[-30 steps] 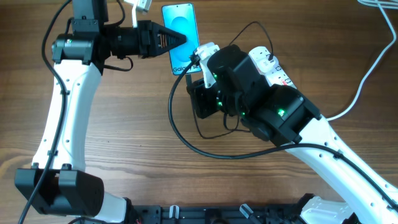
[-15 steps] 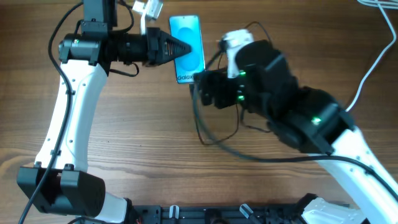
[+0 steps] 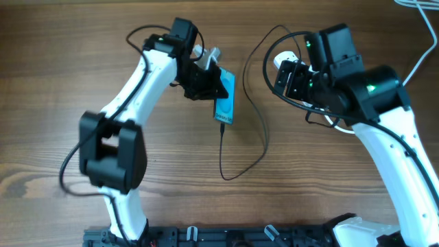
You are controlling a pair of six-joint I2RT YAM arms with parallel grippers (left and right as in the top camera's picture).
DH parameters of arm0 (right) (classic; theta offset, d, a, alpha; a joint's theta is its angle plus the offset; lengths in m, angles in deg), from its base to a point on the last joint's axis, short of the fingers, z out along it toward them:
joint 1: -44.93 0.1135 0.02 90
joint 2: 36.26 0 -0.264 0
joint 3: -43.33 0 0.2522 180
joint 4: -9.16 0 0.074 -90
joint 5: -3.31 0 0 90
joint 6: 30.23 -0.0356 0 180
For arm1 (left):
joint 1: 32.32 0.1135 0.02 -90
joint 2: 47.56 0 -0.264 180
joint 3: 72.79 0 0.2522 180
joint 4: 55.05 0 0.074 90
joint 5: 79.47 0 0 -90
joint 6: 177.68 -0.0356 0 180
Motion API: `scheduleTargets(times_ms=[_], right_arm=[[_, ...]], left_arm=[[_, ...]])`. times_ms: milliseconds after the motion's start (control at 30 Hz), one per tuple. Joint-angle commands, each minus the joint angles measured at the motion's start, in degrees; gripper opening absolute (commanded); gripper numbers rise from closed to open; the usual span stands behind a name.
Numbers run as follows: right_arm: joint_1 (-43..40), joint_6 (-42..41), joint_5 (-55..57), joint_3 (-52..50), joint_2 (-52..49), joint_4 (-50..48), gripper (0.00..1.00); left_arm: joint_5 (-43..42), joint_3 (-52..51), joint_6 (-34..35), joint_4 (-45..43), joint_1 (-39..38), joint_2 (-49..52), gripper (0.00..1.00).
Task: Plug charger to phone and switch on socket
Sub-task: 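Lower the phone flat onto the table with the left gripper, then open the left gripper and lift it away from the phone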
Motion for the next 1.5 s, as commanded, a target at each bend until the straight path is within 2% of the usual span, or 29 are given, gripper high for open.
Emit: scheduleTargets(times_ms=[0,100,567,800,967,1000,1033,1167,1300,1367,1433,1467], right_arm=[[-0.3,-0.9,0.6,-0.9,-2.0,0.2,1.0],[-0.3,-2.6,0.0,-0.9,-3.3,0.0,1.0],[-0.2,-2.3,-4.0,-0.9,-3.7,-1.4,1.0],[-0.2,-2.3,-4.3,-0.9,-3.7,-1.3,1.0],[-0.2,-2.1,-5.1,-0.9,-3.7,-1.1,1.0],[-0.2,-2.1,-5.1,-0.9,-3.7,-0.9,1.0],[-0.2,-2.1,-5.0,-0.9,-3.7,-0.7,1.0],[-0.2,-0.6,-5.0,-0.9,-3.7,0.1,1.0],[-0.2,-0.7,-3.2,-0.9,-3.7,0.0,0.99],[-0.2,-0.7,-0.2,-0.9,-3.7,-0.1,1.0],[-0.2,-0.7,1.3,-0.9,-3.7,-0.1,1.0],[-0.2,-0.7,1.7,-0.9,-3.7,-0.2,0.99]], left_arm=[[0.2,0.1,-2.0,-0.5,-0.4,3.6,0.04],[4.4,0.1,-1.9,-2.5,-0.7,5.6,0.04],[5.0,0.1,-1.9,-9.3,-0.7,10.8,0.06],[9.3,-2.0,-1.9,-9.6,-0.6,11.3,0.06],[9.7,-3.6,-1.9,-9.8,-0.5,11.3,0.13],[9.8,-3.6,-1.9,-9.8,-0.5,11.3,0.19],[10.6,-3.6,-1.9,-9.8,-0.5,11.3,0.21],[15.3,-3.6,-1.7,-8.0,-0.5,11.3,0.22],[18.5,-3.6,-1.4,-6.2,-0.5,11.3,0.34],[20.3,-3.6,-1.5,-5.3,-0.5,11.3,0.5],[21.1,-3.6,-1.2,-5.0,-0.5,11.3,0.54],[21.3,-3.6,-1.1,-5.0,-0.5,11.3,0.63]])
